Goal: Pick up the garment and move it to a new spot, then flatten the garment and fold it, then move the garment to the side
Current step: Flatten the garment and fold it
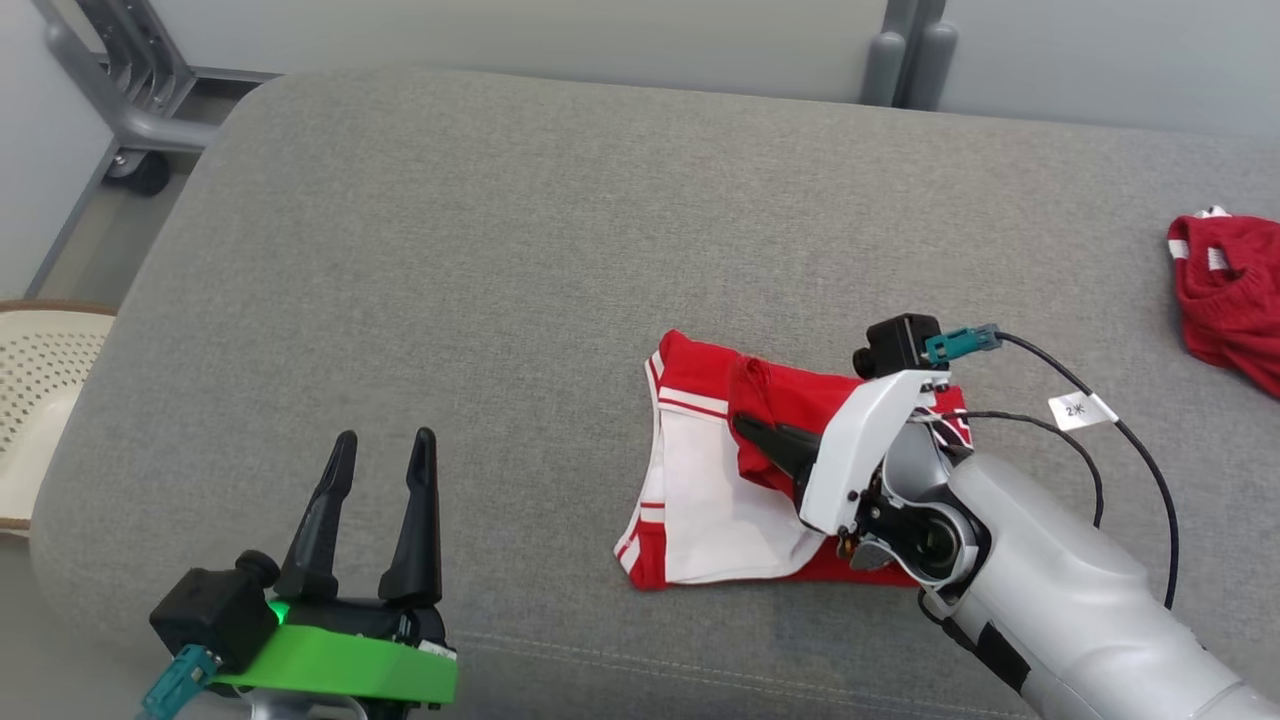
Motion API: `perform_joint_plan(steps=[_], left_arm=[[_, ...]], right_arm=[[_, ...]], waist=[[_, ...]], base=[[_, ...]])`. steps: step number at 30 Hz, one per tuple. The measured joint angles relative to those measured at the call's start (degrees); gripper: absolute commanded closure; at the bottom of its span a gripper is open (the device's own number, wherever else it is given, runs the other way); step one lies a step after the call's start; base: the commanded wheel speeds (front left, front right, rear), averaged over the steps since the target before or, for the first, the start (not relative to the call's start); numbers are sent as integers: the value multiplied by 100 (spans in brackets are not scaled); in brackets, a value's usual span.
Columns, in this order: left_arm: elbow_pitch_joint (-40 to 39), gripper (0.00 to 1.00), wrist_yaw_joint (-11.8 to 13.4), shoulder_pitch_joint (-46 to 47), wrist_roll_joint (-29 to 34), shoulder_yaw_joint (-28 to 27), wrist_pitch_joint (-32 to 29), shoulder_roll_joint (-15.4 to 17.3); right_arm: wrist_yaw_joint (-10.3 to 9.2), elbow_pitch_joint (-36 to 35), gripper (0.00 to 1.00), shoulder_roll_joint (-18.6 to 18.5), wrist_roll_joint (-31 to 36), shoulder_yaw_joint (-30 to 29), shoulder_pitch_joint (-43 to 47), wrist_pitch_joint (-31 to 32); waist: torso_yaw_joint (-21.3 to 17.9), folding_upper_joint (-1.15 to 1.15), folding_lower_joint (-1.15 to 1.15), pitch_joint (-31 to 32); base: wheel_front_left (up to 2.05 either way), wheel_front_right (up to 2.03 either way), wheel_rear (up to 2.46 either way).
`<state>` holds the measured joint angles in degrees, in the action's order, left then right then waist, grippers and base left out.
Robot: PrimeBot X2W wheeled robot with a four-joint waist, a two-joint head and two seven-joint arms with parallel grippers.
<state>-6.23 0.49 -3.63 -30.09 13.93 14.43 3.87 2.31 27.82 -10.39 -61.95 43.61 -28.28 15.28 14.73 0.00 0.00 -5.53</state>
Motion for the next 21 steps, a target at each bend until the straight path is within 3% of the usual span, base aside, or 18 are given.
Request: perform_joint_plan(steps=[9,11,13,14,21], left_arm=[[27,0,-4,1,-48,-27,0,-55],[27,0,-4,0,-48,-62,0,-63],[27,0,-4,0,-48,-66,0,-66],[27,0,-4,0,-48,-69,0,-70],[19,0,-3,-5,-48,-232,0,-80]], right_arm=[[-192,449,100,207,167,163,-222,159],[-209,546,67,246,211,196,-292,174],[-241,605,13,285,255,214,-349,174],[-241,628,0,296,279,224,-381,172],[-171,679,0,355,361,261,-688,88]], waist=[[364,0,0,16],[394,0,0,23],[404,0,0,28],[407,0,0,28],[313,0,0,47]], base=[[0,0,0],[0,0,0],[0,0,0],[0,0,0],[0,0,0]])
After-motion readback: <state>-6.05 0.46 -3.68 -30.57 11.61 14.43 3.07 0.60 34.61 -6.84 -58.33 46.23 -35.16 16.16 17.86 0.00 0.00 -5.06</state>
